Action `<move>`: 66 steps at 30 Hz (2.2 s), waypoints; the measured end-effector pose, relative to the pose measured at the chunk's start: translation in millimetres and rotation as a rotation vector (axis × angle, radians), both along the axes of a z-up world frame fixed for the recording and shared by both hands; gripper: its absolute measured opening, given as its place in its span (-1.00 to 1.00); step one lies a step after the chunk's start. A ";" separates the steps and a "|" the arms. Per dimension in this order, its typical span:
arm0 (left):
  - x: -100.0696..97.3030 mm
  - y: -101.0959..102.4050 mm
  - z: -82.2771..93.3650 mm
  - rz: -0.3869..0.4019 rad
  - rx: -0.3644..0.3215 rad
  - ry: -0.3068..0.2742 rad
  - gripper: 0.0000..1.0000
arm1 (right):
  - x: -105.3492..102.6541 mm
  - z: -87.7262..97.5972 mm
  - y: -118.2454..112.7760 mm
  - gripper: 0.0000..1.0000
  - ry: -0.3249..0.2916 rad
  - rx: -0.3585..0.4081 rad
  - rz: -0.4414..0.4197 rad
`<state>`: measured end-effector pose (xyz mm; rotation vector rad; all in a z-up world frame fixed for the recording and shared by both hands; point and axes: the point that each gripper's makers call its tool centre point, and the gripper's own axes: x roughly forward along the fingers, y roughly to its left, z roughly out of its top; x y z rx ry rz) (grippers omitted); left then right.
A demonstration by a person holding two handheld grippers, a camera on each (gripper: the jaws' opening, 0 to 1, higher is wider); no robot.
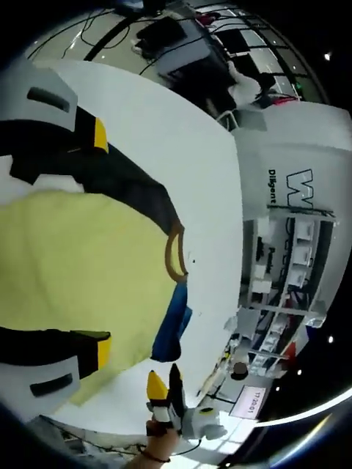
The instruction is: Fold the garment on the visible template until the final outline fits inside the template.
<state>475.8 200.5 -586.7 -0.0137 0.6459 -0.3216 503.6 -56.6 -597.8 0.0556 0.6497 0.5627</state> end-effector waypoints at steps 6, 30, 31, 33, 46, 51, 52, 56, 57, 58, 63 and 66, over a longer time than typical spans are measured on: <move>-25.2 0.9 -5.6 0.007 -0.015 0.031 0.94 | -23.0 -0.1 -3.1 0.99 0.006 0.002 0.021; -129.3 14.2 -49.4 0.039 -0.055 0.155 0.78 | -126.9 -42.5 -8.1 0.91 0.093 -0.077 0.070; -132.9 14.0 -51.8 0.039 -0.055 0.170 0.77 | -129.8 -44.4 -8.7 0.90 0.104 -0.075 0.064; -139.4 14.9 -54.2 0.037 -0.043 0.180 0.76 | -136.8 -48.8 -9.4 0.85 0.116 -0.079 0.057; -163.3 21.8 -65.2 0.087 -0.066 0.248 0.58 | -164.8 -65.3 -29.3 0.44 0.134 -0.132 -0.029; -172.1 24.6 -74.5 0.086 -0.059 0.302 0.46 | -169.3 -70.7 -38.0 0.29 0.134 -0.159 -0.048; -172.9 23.6 -75.3 0.079 -0.057 0.308 0.45 | -170.2 -70.9 -38.7 0.24 0.133 -0.160 -0.049; -172.5 26.8 -79.7 0.068 -0.017 0.330 0.36 | -176.7 -73.2 -40.5 0.04 0.153 -0.160 -0.057; -171.6 27.3 -79.0 0.070 -0.021 0.326 0.32 | -178.9 -74.6 -41.0 -0.02 0.158 -0.167 -0.058; -172.7 27.5 -78.6 0.077 -0.025 0.328 0.30 | -179.9 -75.4 -41.2 -0.09 0.161 -0.170 -0.058; -176.7 36.1 -81.4 0.095 0.043 0.350 -0.07 | -187.7 -78.3 -44.5 -0.43 0.156 -0.246 -0.044; -178.0 41.4 -83.5 0.124 0.065 0.349 -0.21 | -191.4 -79.3 -46.0 -0.59 0.155 -0.255 -0.052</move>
